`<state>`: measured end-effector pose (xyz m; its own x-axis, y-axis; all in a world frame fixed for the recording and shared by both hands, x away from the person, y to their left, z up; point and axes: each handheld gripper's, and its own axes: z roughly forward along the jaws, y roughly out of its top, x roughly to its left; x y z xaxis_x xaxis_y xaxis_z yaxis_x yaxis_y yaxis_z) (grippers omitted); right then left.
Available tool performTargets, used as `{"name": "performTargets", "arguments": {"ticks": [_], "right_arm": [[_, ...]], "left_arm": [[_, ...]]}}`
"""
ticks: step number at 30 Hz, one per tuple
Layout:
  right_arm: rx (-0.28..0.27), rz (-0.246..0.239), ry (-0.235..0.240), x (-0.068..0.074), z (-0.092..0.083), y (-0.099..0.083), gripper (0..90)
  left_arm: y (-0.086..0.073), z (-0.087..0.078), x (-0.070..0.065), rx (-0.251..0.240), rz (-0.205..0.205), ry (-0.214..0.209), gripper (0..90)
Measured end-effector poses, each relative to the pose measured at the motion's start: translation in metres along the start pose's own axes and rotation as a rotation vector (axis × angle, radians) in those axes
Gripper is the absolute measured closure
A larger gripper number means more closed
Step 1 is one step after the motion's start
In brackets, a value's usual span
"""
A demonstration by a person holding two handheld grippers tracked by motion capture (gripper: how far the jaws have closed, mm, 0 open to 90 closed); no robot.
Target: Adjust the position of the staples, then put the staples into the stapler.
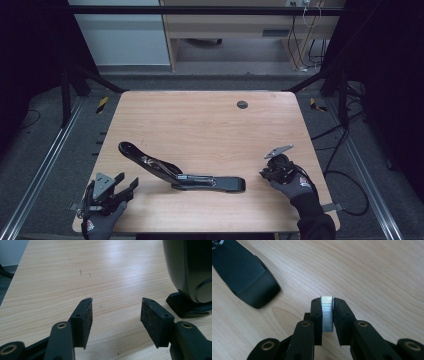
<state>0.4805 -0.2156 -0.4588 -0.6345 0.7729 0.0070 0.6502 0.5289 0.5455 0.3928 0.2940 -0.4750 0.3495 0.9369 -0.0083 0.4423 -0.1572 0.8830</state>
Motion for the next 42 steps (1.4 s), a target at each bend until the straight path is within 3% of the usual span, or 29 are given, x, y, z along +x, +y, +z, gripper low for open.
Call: {"name": "performTargets", "arguments": {"ticks": [3, 6, 14, 21, 31, 42], "right_arm": [[-0.023, -0.006, 0.013, 0.002, -0.004, 0.002, 78.2], [-0.052, -0.049, 0.026, 0.005, -0.01, 0.006, 78.2], [-0.11, -0.078, 0.047, 0.011, -0.022, 0.018, 78.2], [-0.159, -0.143, 0.09, 0.023, -0.03, 0.032, 78.2], [-0.188, -0.217, 0.133, 0.035, -0.037, 0.05, 78.2], [-0.171, -0.277, 0.17, 0.047, -0.032, 0.066, 78.2]], "left_arm": [[0.0, 0.001, 0.0, 0.0, -0.002, 0.002, 42.6], [-0.001, 0.002, -0.001, 0.002, -0.001, -0.002, 42.6], [-0.001, 0.001, 0.001, 0.001, -0.004, -0.004, 42.5], [-0.001, 0.001, 0.0, 0.0, -0.004, -0.002, 42.5], [-0.001, 0.002, 0.0, 0.002, -0.006, -0.006, 42.5], [-0.001, 0.003, 0.0, 0.01, -0.004, -0.007, 42.4]]}}
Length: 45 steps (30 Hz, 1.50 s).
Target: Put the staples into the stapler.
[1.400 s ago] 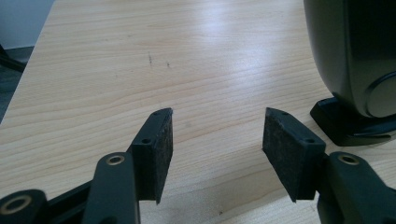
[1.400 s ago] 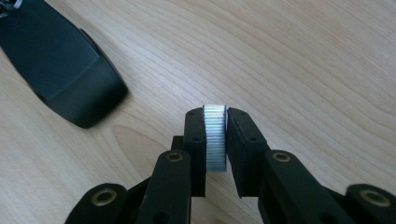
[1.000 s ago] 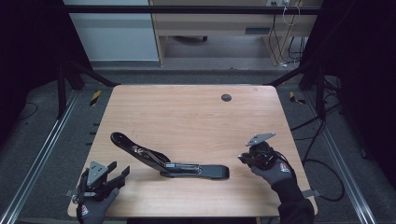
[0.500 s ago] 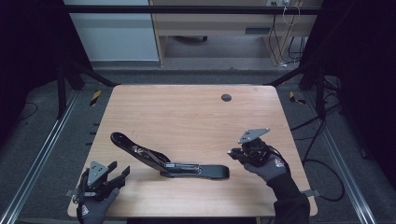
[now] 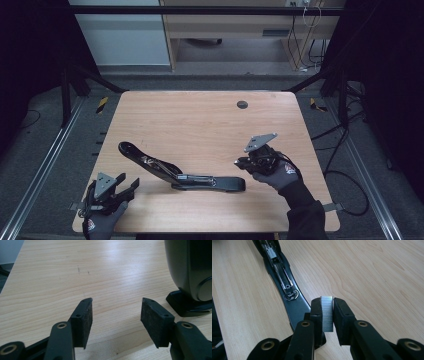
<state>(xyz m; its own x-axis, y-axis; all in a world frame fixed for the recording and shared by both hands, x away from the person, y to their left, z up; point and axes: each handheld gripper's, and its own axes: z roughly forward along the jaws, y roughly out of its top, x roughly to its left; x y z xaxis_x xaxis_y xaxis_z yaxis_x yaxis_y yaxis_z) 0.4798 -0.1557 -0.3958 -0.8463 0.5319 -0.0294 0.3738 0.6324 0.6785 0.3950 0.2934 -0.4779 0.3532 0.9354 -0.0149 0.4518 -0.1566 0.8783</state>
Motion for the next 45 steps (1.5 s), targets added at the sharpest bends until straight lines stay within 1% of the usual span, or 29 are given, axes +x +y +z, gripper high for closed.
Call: {"name": "performTargets", "arguments": {"ticks": [2, 4, 6, 10, 16, 22, 26, 31, 35, 39, 45], "right_arm": [[-0.002, -0.009, 0.002, 0.001, 0.001, 0.002, 78.2], [-0.007, -0.02, 0.013, 0.004, 0.003, 0.006, 78.2], [0.0, -0.041, 0.023, 0.008, 0.004, 0.013, 78.2], [-0.005, -0.058, 0.041, 0.012, 0.006, 0.023, 78.2], [0.01, -0.093, 0.06, 0.016, 0.011, 0.034, 78.2], [0.025, -0.11, 0.083, 0.02, 0.02, 0.044, 78.2], [0.024, -0.121, 0.107, 0.022, 0.025, 0.048, 78.2], [0.04, -0.13, 0.126, 0.024, 0.031, 0.052, 78.2], [0.036, -0.14, 0.141, 0.025, 0.036, 0.054, 78.1], [0.044, -0.15, 0.156, 0.027, 0.041, 0.056, 78.2], [0.06, -0.179, 0.182, 0.029, 0.05, 0.059, 78.1]], "left_arm": [[0.0, 0.0, 0.0, 0.0, 0.004, 0.005, 42.4], [0.0, 0.0, 0.0, -0.002, 0.004, 0.006, 42.4], [0.0, 0.0, -0.001, 0.0, 0.006, 0.005, 42.4], [0.0, 0.0, -0.001, 0.002, 0.004, 0.005, 42.4], [0.0, -0.001, 0.0, -0.001, 0.004, 0.008, 42.4], [0.0, -0.001, 0.0, -0.003, 0.003, 0.006, 42.5], [0.0, -0.001, 0.0, -0.003, 0.005, 0.007, 42.4], [0.0, -0.001, 0.0, -0.003, 0.005, 0.006, 42.4], [0.0, -0.001, 0.0, -0.002, 0.002, 0.004, 42.4], [0.0, -0.001, 0.0, -0.003, 0.001, 0.003, 42.4], [0.0, -0.001, 0.0, -0.002, 0.004, 0.005, 42.4]]}}
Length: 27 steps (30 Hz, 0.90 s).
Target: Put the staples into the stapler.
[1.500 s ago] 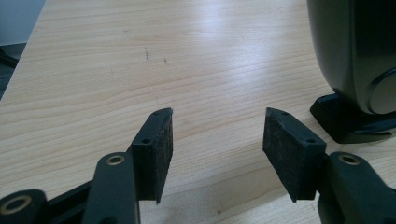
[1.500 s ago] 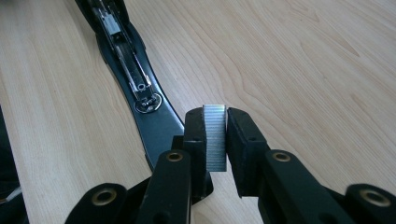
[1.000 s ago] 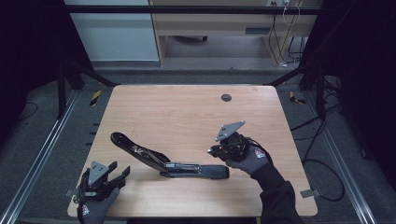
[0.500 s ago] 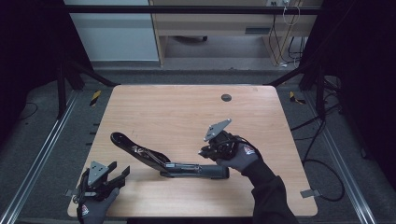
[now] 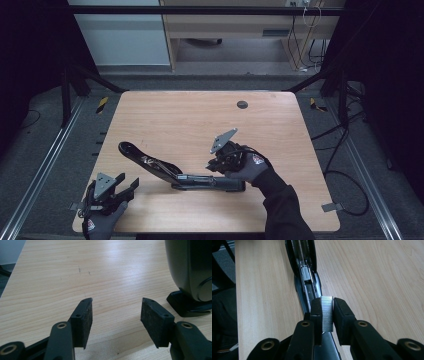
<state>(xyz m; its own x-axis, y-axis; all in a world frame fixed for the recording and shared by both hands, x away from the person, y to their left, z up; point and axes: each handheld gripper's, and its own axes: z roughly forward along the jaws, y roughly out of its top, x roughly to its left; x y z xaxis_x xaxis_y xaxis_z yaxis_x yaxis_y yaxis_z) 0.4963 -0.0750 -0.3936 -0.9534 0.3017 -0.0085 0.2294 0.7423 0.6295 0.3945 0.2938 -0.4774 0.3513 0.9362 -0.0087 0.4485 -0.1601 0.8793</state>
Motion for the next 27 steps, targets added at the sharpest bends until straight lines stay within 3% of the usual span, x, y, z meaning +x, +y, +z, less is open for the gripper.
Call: {"name": "performTargets", "arguments": {"ticks": [27], "right_arm": [[0.033, -0.053, 0.076, 0.0, 0.028, -0.002, 78.2]], "left_arm": [[0.0, 0.0, 0.0, -0.003, -0.003, -0.002, 42.4]]}}
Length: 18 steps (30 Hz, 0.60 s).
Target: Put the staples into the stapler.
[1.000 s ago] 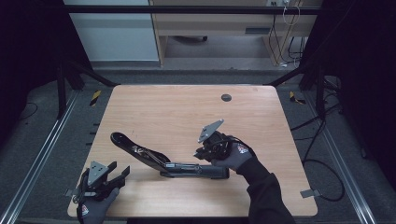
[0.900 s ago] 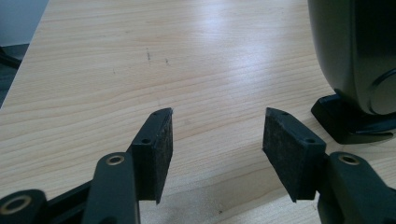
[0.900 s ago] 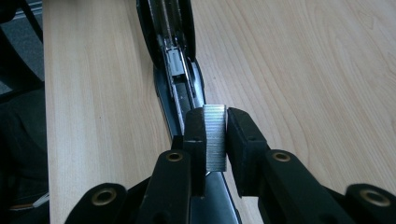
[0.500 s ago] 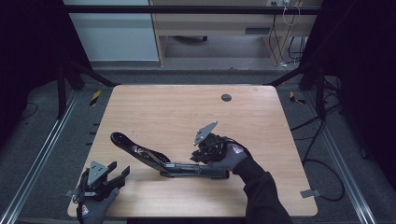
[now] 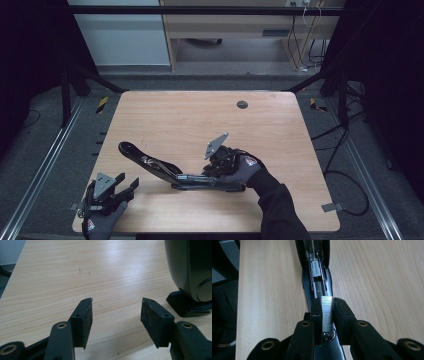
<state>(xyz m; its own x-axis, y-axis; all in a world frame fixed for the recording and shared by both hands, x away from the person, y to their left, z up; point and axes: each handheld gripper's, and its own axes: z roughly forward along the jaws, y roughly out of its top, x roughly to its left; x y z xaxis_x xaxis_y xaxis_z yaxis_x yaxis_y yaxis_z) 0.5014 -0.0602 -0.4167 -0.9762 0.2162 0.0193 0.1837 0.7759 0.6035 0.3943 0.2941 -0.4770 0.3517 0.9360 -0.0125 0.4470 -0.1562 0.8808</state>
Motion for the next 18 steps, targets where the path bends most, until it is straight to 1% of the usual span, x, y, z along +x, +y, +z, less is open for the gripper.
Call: {"name": "performTargets", "arguments": {"ticks": [3, 5, 11, 13, 17, 18], "right_arm": [[0.006, -0.002, -0.001, 0.0, 0.0014, 0.0001, 78.2], [0.004, -0.012, 0.006, -0.0007, 0.003, -0.0004, 78.2], [0.013, -0.011, 0.011, -0.001, 0.0059, -0.0017, 78.2], [0.022, -0.01, 0.006, -0.0012, 0.0063, -0.0022, 78.2], [0.022, -0.012, 0.004, -0.0022, 0.0074, -0.0038, 78.2], [0.024, -0.004, 0.005, -0.0019, 0.0076, -0.0041, 78.2]], "left_arm": [[0.0, 0.0, 0.0002, 0.0, 0.0, 0.0, 42.4], [0.0, -0.0001, 0.0002, 0.0, 0.0, 0.0, 42.4], [0.0, -0.0002, 0.0002, 0.0, -0.004, -0.001, 42.4], [0.0, -0.0003, 0.0002, -0.001, -0.004, -0.001, 42.4], [0.0001, -0.0003, 0.0003, 0.0, 0.0, -0.001, 42.4], [0.0001, -0.0003, 0.0004, -0.001, 0.0, 0.0, 42.4]]}}
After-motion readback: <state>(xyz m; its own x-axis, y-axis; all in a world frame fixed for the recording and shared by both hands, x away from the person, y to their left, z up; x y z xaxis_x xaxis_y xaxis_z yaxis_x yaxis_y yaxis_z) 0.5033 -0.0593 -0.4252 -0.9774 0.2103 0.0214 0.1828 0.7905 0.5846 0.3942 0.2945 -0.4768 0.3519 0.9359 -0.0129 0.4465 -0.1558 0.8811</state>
